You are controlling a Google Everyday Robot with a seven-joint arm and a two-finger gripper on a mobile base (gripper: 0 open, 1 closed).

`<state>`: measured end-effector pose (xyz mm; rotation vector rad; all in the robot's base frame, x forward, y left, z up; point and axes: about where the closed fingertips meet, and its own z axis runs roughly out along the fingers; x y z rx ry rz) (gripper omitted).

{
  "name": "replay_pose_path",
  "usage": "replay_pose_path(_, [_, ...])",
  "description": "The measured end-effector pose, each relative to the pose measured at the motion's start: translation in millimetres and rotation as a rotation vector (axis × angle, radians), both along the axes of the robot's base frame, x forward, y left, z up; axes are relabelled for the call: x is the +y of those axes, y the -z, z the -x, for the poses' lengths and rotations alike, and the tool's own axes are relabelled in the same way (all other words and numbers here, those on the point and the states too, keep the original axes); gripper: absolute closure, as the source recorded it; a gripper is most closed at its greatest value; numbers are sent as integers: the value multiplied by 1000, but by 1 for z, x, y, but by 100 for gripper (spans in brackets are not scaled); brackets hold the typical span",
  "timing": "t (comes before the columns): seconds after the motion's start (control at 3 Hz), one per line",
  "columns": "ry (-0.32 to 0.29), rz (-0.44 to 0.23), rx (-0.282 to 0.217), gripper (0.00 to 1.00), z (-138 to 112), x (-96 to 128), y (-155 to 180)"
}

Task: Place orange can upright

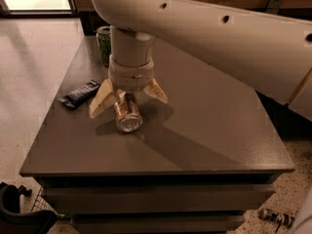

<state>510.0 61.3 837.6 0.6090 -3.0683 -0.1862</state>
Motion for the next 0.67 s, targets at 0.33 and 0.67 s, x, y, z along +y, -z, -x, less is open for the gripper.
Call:
replay_pose_path(0.33, [5,-78,-93,0,-16,1,18])
replay_pose_path(0.67, [-4,-108,-141,0,-26,3,24])
